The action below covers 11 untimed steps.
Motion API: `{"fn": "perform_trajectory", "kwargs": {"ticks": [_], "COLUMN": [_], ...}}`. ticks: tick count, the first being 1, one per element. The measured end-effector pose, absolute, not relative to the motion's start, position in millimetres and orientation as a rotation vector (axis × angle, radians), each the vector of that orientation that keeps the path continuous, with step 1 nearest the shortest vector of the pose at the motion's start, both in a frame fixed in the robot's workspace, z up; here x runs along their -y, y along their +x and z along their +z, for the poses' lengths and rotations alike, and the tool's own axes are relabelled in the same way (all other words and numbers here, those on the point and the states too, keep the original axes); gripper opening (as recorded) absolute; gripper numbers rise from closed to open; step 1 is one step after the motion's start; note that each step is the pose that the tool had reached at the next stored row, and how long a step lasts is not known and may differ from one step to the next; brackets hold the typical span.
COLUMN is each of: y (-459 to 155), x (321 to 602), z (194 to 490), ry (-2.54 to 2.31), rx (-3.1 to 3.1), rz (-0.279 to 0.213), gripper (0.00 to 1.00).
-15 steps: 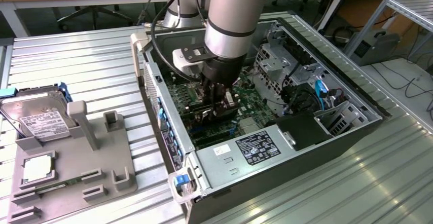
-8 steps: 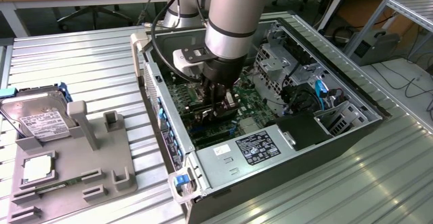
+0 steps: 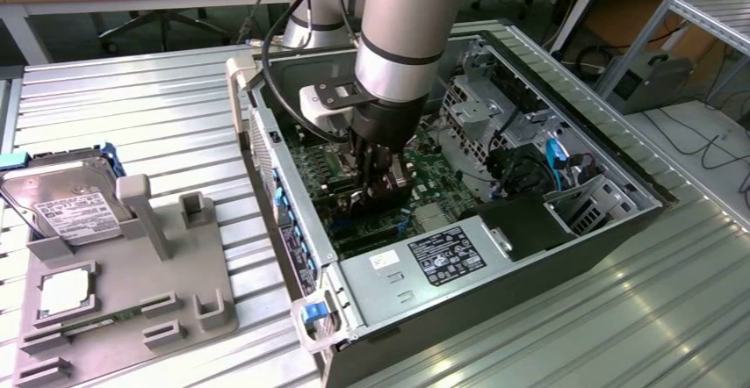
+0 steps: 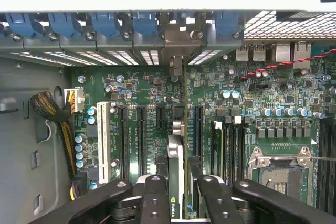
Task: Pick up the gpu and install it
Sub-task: 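Insert the gpu into the slot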
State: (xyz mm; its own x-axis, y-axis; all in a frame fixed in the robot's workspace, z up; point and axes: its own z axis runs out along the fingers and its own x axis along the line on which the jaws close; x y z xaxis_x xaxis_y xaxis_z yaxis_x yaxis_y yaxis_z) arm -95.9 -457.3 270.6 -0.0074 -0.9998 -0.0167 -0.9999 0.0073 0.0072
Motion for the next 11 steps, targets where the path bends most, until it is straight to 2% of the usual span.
{"fn": "perform_trajectory", "kwargs": {"ticks": [11], "y": [-95.9], "x": [457.3], "z": [268.4], "ry": [-2.208], "rx": [-2.225], "rz": [0.027], "gripper": [0.26]}}
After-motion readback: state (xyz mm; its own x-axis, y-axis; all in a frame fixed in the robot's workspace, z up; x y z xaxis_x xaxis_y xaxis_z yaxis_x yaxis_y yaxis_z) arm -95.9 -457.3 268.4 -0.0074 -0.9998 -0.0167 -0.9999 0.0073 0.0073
